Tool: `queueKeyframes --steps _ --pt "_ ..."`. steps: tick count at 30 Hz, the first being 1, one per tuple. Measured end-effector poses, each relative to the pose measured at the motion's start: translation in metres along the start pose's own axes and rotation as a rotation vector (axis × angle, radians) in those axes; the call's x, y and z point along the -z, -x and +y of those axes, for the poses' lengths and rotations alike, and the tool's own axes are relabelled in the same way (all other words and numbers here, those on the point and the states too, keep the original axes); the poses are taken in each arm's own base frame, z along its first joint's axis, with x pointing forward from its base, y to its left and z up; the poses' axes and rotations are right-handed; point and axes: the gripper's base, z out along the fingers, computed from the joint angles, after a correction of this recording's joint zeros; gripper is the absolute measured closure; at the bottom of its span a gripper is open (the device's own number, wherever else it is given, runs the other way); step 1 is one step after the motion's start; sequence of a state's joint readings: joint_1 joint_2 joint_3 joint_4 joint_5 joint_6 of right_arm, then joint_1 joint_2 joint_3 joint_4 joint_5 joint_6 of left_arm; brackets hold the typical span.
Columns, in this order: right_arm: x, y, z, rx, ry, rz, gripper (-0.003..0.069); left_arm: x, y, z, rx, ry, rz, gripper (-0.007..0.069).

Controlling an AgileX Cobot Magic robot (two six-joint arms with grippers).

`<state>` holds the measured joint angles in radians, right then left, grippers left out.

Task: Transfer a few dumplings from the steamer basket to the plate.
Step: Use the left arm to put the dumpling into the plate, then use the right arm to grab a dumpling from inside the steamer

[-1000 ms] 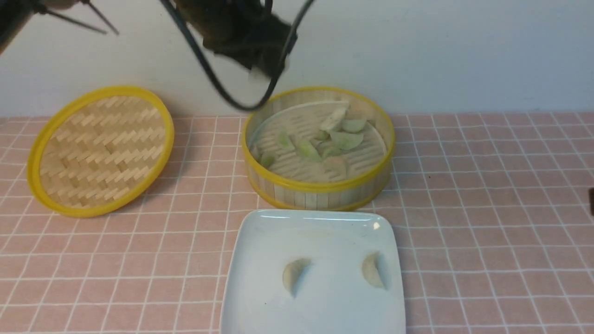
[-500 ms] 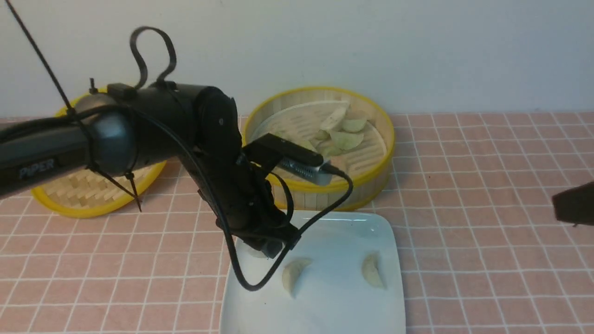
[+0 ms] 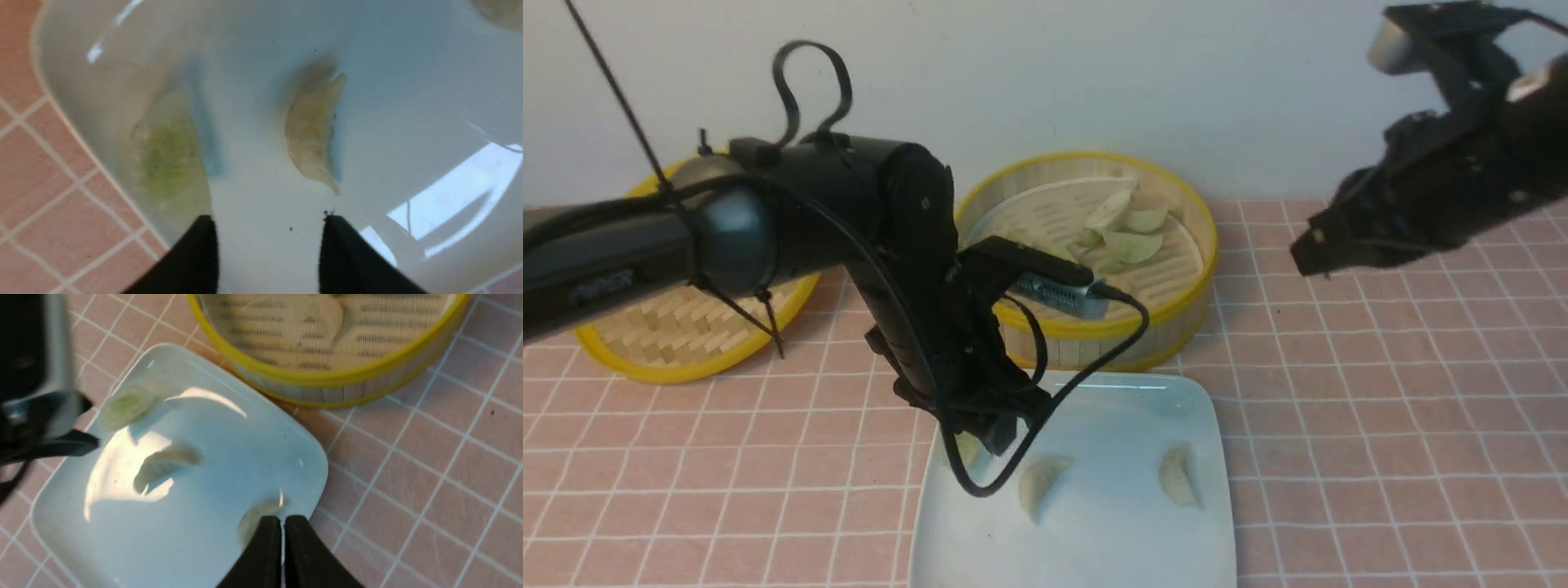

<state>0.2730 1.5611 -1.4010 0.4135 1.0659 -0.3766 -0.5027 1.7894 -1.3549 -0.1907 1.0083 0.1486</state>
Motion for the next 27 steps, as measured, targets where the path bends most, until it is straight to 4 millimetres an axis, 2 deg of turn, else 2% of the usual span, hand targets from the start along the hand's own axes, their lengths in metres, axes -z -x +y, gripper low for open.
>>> queueKeyframes --steps 1,3,4,5,6,9,14,17,22,25,27 --pt "-0.013 0.010 -0.001 0.020 -0.004 0.007 0.0632 0.022 -0.004 -0.003 -0.008 0.008 -0.043 0.0510" --pt "-0.031 0.019 -0.002 0.036 -0.002 0.022 0.0601 0.040 -0.008 -0.006 -0.013 0.012 -0.075 0.0567" --pt "-0.044 0.030 -0.003 0.052 -0.003 0.019 0.0571 0.071 -0.017 -0.012 -0.018 0.014 -0.142 0.0602" --pt "-0.047 0.032 -0.003 0.054 -0.002 0.021 0.0566 0.071 -0.017 -0.012 -0.017 0.014 -0.140 0.0606" --pt "-0.069 0.043 -0.004 0.072 0.000 0.031 0.0519 0.101 -0.029 -0.017 -0.017 0.015 -0.211 0.0622" --pt "-0.109 0.057 -0.006 0.096 0.006 0.052 0.0428 0.151 -0.056 -0.027 -0.020 0.006 -0.327 0.0631" --pt "-0.172 0.072 -0.013 0.166 -0.031 0.081 0.0287 0.209 -0.105 -0.040 -0.042 0.002 -0.464 0.0631" --pt "-0.203 0.074 -0.022 0.186 -0.052 0.101 0.0237 0.231 -0.130 -0.045 -0.055 0.003 -0.526 0.0631" --pt "-0.240 0.072 -0.033 0.187 -0.065 0.115 0.0222 0.254 -0.165 -0.050 -0.042 -0.007 -0.592 0.0631" --pt "-0.251 0.070 -0.036 0.182 -0.069 0.124 0.0243 0.262 -0.177 -0.052 -0.036 -0.011 -0.618 0.0631" --pt "-0.254 0.069 -0.036 0.180 -0.071 0.126 0.0291 0.265 -0.184 -0.053 -0.037 -0.011 -0.631 0.0631"
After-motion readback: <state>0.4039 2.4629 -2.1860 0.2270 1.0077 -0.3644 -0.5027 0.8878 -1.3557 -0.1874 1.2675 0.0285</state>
